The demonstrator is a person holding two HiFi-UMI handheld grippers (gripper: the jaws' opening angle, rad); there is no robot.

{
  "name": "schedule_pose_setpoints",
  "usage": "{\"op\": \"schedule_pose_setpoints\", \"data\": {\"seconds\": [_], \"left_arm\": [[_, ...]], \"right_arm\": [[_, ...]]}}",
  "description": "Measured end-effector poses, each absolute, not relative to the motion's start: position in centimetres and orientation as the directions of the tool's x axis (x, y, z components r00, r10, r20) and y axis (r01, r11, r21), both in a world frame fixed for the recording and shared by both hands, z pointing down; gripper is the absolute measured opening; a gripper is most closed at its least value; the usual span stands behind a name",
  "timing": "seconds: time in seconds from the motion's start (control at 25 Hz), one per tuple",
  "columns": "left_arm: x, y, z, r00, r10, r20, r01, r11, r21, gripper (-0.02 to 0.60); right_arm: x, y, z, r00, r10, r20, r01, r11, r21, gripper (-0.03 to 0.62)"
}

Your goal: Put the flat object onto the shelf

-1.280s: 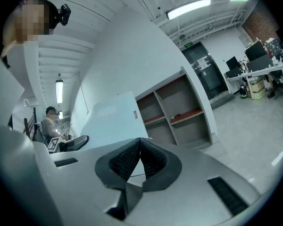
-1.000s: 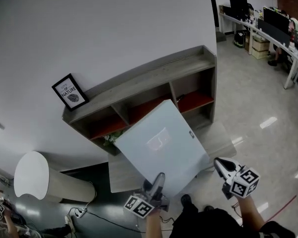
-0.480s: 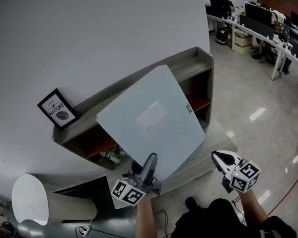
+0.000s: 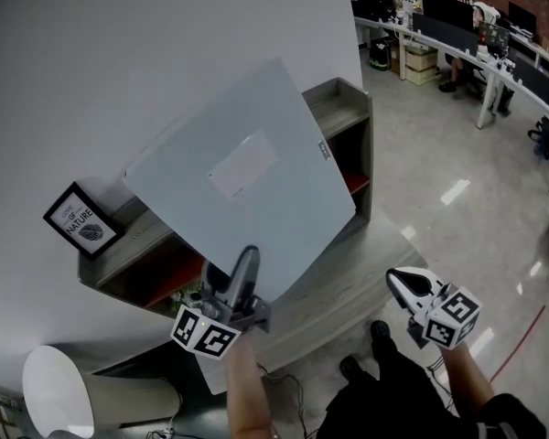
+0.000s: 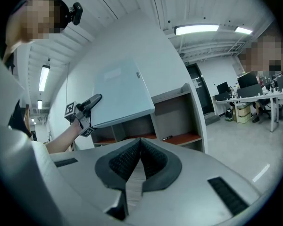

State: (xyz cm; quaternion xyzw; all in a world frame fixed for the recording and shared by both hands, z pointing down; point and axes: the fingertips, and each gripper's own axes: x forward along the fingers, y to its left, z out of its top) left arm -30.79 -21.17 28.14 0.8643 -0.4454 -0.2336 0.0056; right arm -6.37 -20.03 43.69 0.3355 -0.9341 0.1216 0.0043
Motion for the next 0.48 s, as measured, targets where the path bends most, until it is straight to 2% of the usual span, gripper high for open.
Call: {"op": "schedule_pose_setpoints", "data": {"seconds": [0.48], "left_arm": [[-30.0, -27.9, 20.5, 0.503, -0.746, -0.437, -0.796, -0.597, 0.103, 0.283]], "right_arm": [[-6.3, -24.9, 41.9, -0.791, -0.611, 0.030, -0.601, 0.768, -0.223, 0.014]]}}
